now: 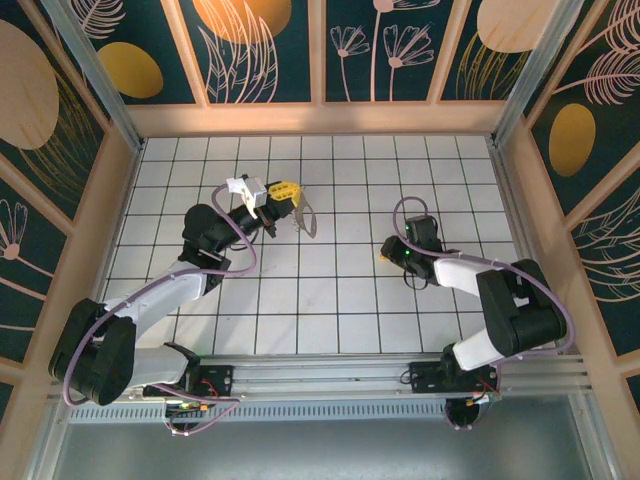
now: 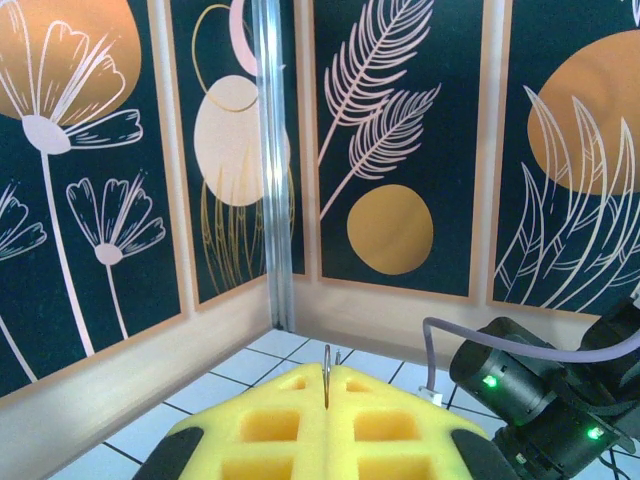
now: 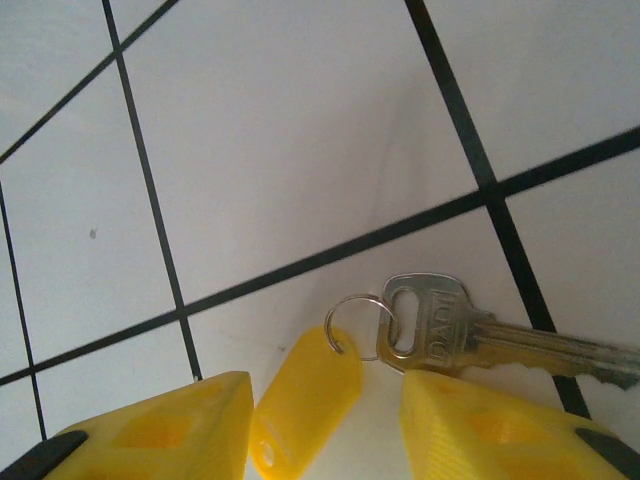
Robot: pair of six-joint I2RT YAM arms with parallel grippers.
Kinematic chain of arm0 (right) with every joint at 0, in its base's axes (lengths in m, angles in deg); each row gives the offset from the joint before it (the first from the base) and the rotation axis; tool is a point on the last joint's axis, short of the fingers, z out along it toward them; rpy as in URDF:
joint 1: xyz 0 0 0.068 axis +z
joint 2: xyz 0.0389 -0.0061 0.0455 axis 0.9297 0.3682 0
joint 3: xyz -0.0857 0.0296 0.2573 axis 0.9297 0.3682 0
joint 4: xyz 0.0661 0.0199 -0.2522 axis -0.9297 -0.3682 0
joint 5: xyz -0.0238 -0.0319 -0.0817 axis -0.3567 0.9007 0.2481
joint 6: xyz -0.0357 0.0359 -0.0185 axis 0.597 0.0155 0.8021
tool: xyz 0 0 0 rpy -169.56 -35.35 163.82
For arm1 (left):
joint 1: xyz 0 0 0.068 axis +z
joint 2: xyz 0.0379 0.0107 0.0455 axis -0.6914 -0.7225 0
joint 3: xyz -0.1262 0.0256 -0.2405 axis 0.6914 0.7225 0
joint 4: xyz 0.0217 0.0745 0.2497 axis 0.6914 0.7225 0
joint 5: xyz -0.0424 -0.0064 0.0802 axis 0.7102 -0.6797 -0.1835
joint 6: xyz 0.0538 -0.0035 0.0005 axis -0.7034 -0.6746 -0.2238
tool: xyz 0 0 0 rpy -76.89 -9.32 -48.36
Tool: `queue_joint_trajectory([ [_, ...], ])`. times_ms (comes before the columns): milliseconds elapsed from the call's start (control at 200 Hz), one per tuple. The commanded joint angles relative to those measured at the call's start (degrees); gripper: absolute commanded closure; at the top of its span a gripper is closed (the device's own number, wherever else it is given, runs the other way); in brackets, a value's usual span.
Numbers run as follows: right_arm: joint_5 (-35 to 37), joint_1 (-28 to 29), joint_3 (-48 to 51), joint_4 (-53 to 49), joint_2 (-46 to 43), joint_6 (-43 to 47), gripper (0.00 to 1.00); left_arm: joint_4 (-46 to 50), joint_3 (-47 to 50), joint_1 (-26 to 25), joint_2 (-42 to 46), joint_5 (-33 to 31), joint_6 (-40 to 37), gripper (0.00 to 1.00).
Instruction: Put the keys on the keyring
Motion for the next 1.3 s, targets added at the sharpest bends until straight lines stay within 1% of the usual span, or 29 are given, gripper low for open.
queue_joint_trajectory([
  [0, 3.8, -1.4, -2.7, 1.1, 2.1, 1.6, 0.56, -2.5, -1.9, -0.3, 0.0, 1.0, 0.4, 1.00],
  [270, 3.6, -1.4, -6.8, 0.5, 6.0, 2.1, 0.56, -2.5, -1.9, -0.4, 0.4, 1.1, 0.4, 1.00],
  [465, 3.2, 0.3, -7.6, 0.9, 7.4, 2.0, 0.57, -2.5, -2.0, -0.4, 0.4, 1.2, 0.8, 1.00],
  [616, 3.6, 2.1, -8.0, 0.7, 8.5, 2.2, 0.61, -2.7, -1.8, -0.4, 0.8, 1.3, 1.1, 1.00],
  [716, 3.8, 3.0, -8.3, 0.7, 9.4, 2.3, 0.67, -2.8, -1.7, -0.4, 1.1, 1.1, 1.3, 1.00],
  [816, 3.7, 4.1, -8.5, 0.7, 10.1, 2.3, 0.71, -2.9, -1.7, -0.4, 0.9, 1.2, 1.4, 1.00],
  [1131, 4.3, 7.5, -8.5, 0.4, 10.9, 2.3, 0.78, -3.0, -1.5, -0.4, 0.9, 1.1, 1.5, 1.00],
  [1296, 5.0, 8.9, -8.6, -1.0, 8.0, 2.8, 0.77, -3.1, -1.8, -0.4, 0.7, 1.3, 1.6, 1.00],
])
